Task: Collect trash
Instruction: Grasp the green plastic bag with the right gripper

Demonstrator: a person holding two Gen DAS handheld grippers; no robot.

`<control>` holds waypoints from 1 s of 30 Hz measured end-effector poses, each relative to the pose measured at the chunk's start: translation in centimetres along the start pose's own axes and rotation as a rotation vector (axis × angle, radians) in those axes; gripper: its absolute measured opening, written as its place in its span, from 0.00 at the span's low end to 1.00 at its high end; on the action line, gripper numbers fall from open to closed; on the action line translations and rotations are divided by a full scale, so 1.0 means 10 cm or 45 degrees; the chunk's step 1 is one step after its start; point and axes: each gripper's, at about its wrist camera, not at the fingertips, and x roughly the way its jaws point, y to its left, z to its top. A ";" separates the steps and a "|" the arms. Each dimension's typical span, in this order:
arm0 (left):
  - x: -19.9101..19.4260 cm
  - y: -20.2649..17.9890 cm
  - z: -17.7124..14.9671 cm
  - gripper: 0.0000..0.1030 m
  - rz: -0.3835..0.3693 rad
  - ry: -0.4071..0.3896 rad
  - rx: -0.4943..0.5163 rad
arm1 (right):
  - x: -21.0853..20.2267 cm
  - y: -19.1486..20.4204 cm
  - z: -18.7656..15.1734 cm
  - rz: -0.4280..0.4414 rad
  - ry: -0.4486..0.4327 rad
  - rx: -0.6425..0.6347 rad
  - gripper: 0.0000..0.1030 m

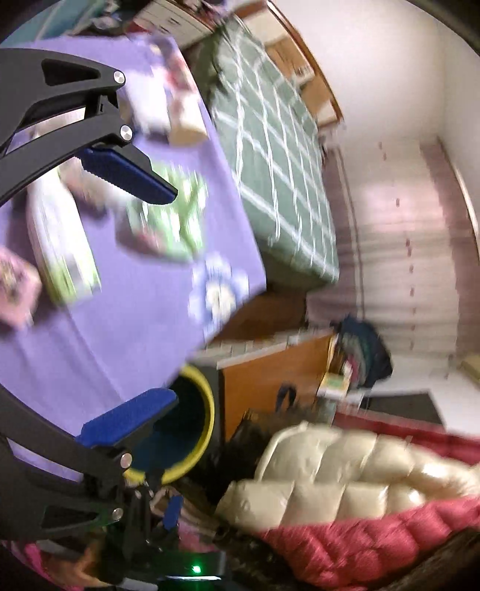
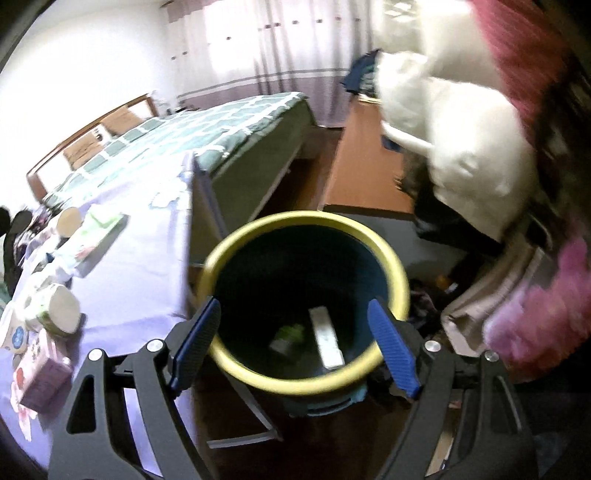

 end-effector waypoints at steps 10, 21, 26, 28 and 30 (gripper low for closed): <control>-0.36 1.42 -0.35 0.95 0.262 -0.075 -0.216 | 0.22 1.10 0.36 0.126 0.004 -0.194 0.75; -0.44 2.64 -0.84 0.95 0.486 -0.163 -0.508 | 0.76 2.33 0.82 0.335 0.076 -0.408 0.75; -0.30 2.86 -1.02 0.95 0.473 -0.106 -0.591 | 1.30 2.60 0.98 0.285 0.192 -0.456 0.75; -0.29 2.83 -1.03 0.95 0.472 -0.117 -0.570 | 1.47 2.63 1.01 0.279 0.236 -0.448 0.75; -0.30 2.78 -1.02 0.95 0.476 -0.125 -0.544 | 1.61 2.64 1.04 0.296 0.287 -0.427 0.75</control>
